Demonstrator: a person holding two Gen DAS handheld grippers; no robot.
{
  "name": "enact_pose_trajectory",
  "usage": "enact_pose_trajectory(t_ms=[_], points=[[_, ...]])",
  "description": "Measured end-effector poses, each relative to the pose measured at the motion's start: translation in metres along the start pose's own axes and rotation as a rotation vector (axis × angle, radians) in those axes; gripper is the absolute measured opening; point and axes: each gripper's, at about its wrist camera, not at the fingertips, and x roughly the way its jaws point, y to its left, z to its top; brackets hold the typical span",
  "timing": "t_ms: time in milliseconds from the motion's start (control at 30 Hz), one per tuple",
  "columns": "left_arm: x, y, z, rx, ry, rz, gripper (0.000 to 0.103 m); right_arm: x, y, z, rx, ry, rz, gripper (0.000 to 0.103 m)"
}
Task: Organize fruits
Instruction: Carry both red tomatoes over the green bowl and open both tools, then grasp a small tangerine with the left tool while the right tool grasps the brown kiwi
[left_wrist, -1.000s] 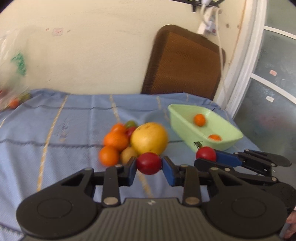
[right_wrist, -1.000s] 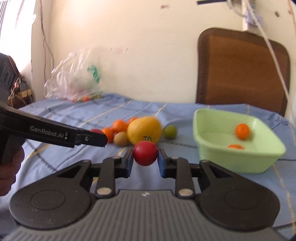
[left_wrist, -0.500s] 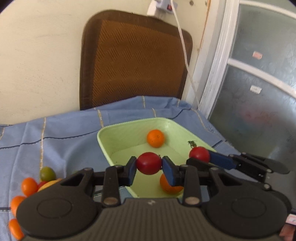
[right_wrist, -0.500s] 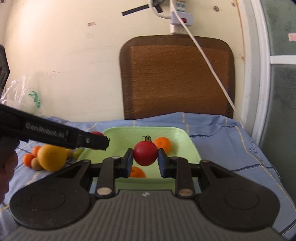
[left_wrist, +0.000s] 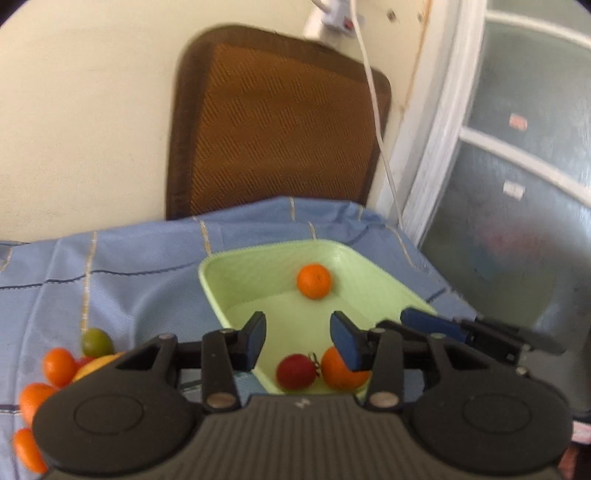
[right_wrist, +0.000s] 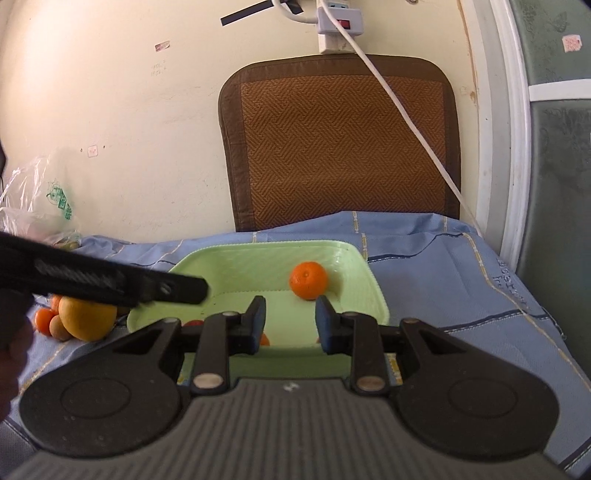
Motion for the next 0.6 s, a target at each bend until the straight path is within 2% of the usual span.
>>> enact_pose_trajectory(t_ms=[100, 200, 300, 400, 467, 600], points=[[-0.041, 0.023, 0.007, -0.068, -0.082, 0.032, 0.039, -0.003, -0.003, 0.000, 0.022, -0.021, -0.011, 0.032], [-0.087, 0.051, 0.004, -0.116, -0.143, 0.132, 0.039, -0.010, -0.001, 0.000, 0.015, -0.068, -0.020, 0.032], [-0.124, 0.075, -0.013, -0.135, -0.147, 0.226, 0.038, -0.019, 0.005, 0.000, -0.028, -0.137, -0.026, 0.032], [-0.143, 0.090, -0.033, -0.155, -0.123, 0.275, 0.038, -0.026, 0.012, 0.002, -0.029, -0.164, -0.006, 0.032], [-0.147, 0.099, -0.045, -0.154, -0.098, 0.289, 0.038, -0.030, 0.017, 0.007, 0.012, -0.131, 0.066, 0.032], [-0.137, 0.115, -0.059, -0.174, -0.044, 0.261, 0.038, -0.028, 0.053, 0.012, 0.043, 0.010, 0.301, 0.032]])
